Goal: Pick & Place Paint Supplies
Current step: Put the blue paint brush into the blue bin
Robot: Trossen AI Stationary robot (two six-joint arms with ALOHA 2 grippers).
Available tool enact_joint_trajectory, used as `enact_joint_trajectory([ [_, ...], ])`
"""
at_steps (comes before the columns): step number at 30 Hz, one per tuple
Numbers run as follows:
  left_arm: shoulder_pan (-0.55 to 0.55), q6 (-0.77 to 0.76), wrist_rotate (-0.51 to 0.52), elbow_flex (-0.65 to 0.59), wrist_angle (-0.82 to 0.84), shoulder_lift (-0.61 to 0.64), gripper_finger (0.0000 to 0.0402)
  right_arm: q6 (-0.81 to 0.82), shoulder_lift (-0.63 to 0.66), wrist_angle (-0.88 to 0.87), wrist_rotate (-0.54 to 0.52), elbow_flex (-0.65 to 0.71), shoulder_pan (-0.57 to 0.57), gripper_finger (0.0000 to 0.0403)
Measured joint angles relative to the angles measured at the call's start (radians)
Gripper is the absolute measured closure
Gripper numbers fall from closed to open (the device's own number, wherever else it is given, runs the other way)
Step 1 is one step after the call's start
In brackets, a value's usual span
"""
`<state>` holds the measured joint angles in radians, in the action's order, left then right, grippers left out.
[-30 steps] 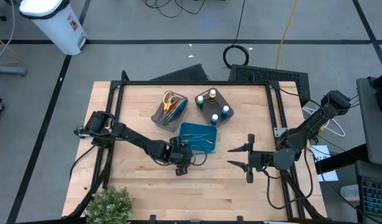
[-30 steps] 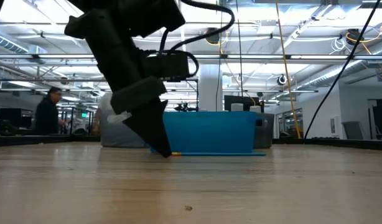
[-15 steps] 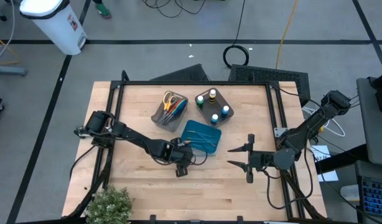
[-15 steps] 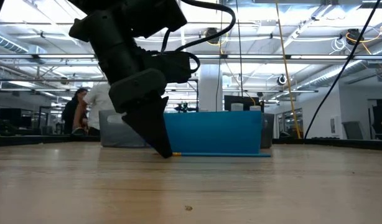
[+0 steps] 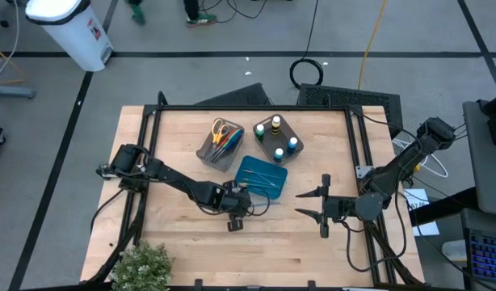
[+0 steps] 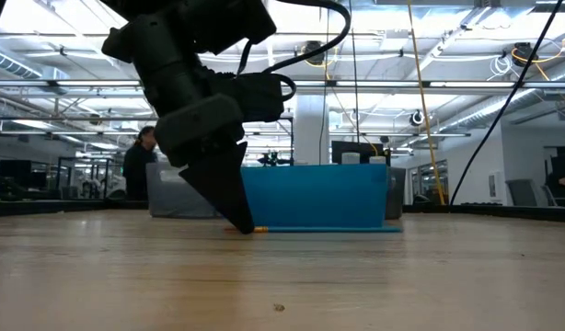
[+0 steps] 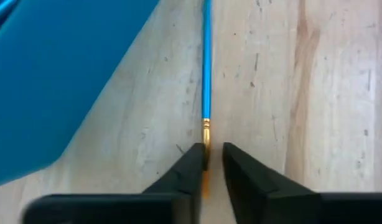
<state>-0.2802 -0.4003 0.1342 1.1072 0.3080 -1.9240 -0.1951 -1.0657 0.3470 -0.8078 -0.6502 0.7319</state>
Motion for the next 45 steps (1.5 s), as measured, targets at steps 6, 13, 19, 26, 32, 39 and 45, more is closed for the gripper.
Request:
enact_joint_trajectory([
  [6, 0.0, -0.014, -0.03, 0.0, 0.001, 0.0, 0.0394, 0.0, 0.0, 0.0, 0.0, 0.0, 0.0, 0.0232],
  [13, -0.001, -0.023, -0.031, 0.0, 0.004, 0.0, 0.0397, 0.0, 0.0, 0.0, 0.0, 0.0, 0.0, 0.0232],
  [19, -0.005, -0.025, -0.042, 0.0, 0.005, 0.005, 0.0399, 0.0, 0.0, 0.0, 0.0, 0.0, 0.0, 0.0232],
  [26, -0.013, -0.025, -0.004, -0.003, 0.019, 0.034, 0.04, 0.0, 0.0, 0.0, 0.0, 0.0, 0.0, 0.0232],
  [32, -0.035, -0.012, 0.049, -0.003, 0.012, 0.074, 0.04, 0.0, 0.001, 0.001, -0.001, 0.0, 0.0, 0.0232],
  [39, -0.057, 0.026, 0.092, -0.003, 0.004, 0.137, 0.0401, 0.0, 0.001, 0.0, -0.002, 0.0, 0.0, 0.0232],
  [45, -0.056, 0.078, 0.13, -0.002, -0.003, 0.205, 0.0401, 0.0, 0.001, 0.0, -0.002, 0.0, 0.0, 0.0232],
])
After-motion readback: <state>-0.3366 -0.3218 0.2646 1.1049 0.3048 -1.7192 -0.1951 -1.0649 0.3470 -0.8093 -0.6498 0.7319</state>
